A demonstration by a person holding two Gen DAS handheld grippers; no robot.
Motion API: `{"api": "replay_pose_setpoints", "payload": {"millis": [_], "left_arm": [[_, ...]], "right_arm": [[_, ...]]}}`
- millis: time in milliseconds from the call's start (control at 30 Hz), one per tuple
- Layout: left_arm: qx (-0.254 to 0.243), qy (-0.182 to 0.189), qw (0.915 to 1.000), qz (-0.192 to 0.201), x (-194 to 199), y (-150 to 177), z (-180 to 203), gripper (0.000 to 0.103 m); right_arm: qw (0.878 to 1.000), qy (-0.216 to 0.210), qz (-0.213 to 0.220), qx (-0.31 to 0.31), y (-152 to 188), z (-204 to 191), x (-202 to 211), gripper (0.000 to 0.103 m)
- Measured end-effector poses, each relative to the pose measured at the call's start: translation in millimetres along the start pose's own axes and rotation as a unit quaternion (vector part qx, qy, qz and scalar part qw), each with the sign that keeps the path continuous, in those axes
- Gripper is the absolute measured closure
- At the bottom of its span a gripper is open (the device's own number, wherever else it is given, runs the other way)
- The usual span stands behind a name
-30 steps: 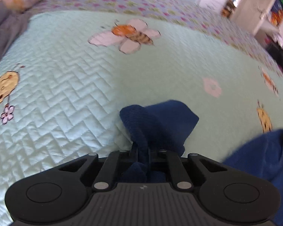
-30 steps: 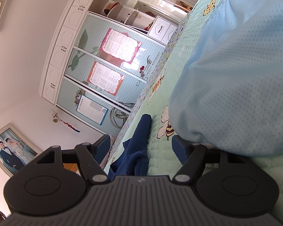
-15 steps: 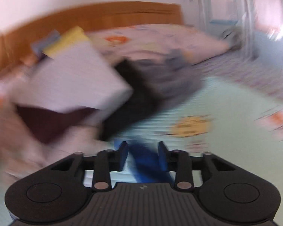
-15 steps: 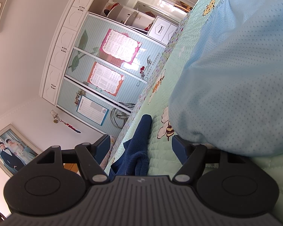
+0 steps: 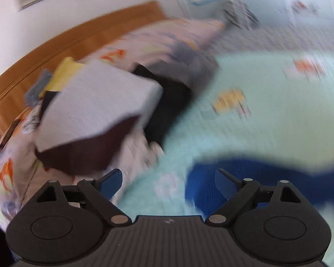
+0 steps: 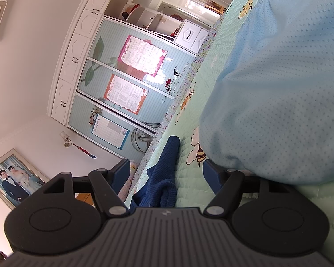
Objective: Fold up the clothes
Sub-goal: 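Carry the sleeve with the left gripper across the sweater body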
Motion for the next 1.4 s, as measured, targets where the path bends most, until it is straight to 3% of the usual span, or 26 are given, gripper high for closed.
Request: {"api": "replay_pose_setpoints", "payload": {"millis": [67, 100, 133, 200, 233, 333, 467, 567, 633, 667, 733, 767, 833, 867, 900, 933, 967, 1100, 1233, 1333, 1400], "left_arm": [[-0.081, -0.006, 0.9962, 0.029, -3.6, 25.0, 7.8, 0.013], [-0.129, -0.016, 0.9901, 0.053, -3.9, 36.9, 12.7, 0.013], [-0.199, -0.043, 0.9745, 0.095, -3.4, 52.0, 19.7, 0.011], [-0.324, -0.089, 0.9245, 0.179, -6.0, 79.6, 31.9, 0.000], [-0.379, -0.105, 0.8926, 0.220, -7.3, 93.4, 37.0, 0.001], [-0.479, -0.124, 0.8195, 0.289, -24.5, 118.4, 44.2, 0.000], [-0.476, -0.126, 0.8166, 0.301, -47.0, 110.2, 44.2, 0.001], [-0.502, -0.083, 0.7968, 0.326, -34.9, 116.1, 41.3, 0.001], [-0.527, -0.024, 0.7840, 0.328, -20.0, 127.0, 35.9, 0.001], [-0.536, -0.012, 0.7797, 0.324, -17.0, 130.3, 33.8, 0.001], [-0.530, 0.010, 0.8034, 0.271, -25.6, 122.0, 30.8, 0.005], [-0.519, 0.024, 0.8213, 0.236, -32.4, 113.0, 28.9, 0.005], [-0.509, 0.063, 0.8427, 0.165, -42.8, 95.8, 27.3, 0.009], [-0.512, 0.080, 0.8435, 0.140, -48.4, 88.6, 26.0, 0.009], [-0.521, 0.096, 0.8386, 0.125, -54.1, 82.0, 24.9, 0.007], [-0.534, 0.106, 0.8302, 0.120, -61.3, 75.5, 23.5, 0.000], [-0.545, 0.114, 0.8222, 0.119, -69.2, 70.2, 22.9, 0.000], [-0.548, 0.151, 0.8196, 0.074, -90.8, 46.7, 28.6, 0.000], [-0.557, 0.174, 0.8100, 0.058, -94.6, 42.9, 29.8, 0.001], [-0.546, 0.183, 0.8168, 0.043, -87.8, 39.8, 34.6, 0.002], [-0.536, 0.167, 0.8256, 0.056, -86.2, 41.4, 38.7, 0.003]], "right_arm": [[1.000, -0.001, 0.000, -0.001, -0.2, 0.3, -0.6, 0.030], [1.000, -0.001, 0.000, -0.001, -0.1, 1.2, -0.5, 0.030], [1.000, -0.001, 0.001, -0.001, -0.2, 1.8, -0.4, 0.030], [1.000, -0.002, 0.001, -0.001, -0.4, 2.8, -0.4, 0.030], [1.000, -0.002, 0.001, -0.001, -0.5, 2.6, -1.2, 0.030], [1.000, -0.003, 0.001, -0.002, -0.9, 4.0, -1.3, 0.030], [1.000, -0.003, 0.001, -0.003, -0.9, 6.1, -0.8, 0.030], [1.000, -0.005, 0.002, -0.003, -1.4, 10.5, 1.5, 0.030], [1.000, -0.005, 0.002, -0.004, -1.4, 11.9, 1.8, 0.030], [1.000, -0.006, 0.003, -0.005, -1.3, 12.2, 1.7, 0.030], [1.000, -0.006, 0.004, -0.006, -1.5, 12.6, 2.2, 0.030], [1.000, -0.007, 0.004, -0.007, -1.4, 12.7, 2.2, 0.030], [1.000, -0.007, 0.005, -0.007, -1.1, 12.8, 2.2, 0.030], [1.000, -0.007, 0.005, -0.007, -1.1, 12.9, 2.2, 0.030], [1.000, -0.007, 0.005, -0.008, -1.2, 13.0, 2.1, 0.030], [1.000, -0.007, 0.005, -0.008, -1.2, 13.1, 2.1, 0.030], [1.000, -0.008, 0.006, -0.008, -0.9, 13.4, 2.6, 0.030], [1.000, -0.008, 0.006, -0.008, -0.3, 14.7, 3.2, 0.030], [1.000, -0.010, 0.007, -0.009, 3.4, 19.3, 5.2, 0.030], [1.000, -0.011, 0.007, -0.010, 3.7, 19.9, 6.2, 0.030], [1.000, -0.011, 0.007, -0.010, 2.7, 22.5, 7.6, 0.030]]}}
Point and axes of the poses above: each gripper's, at about its wrist camera, not at the fingertips, and x roughly against the way its jaws point, z to its right, y to its underside, the point moved 2 cm from there along -x, roughly the way its jaws point, and after that the axes turned 12 degrees about x, right-handed, at the moved point
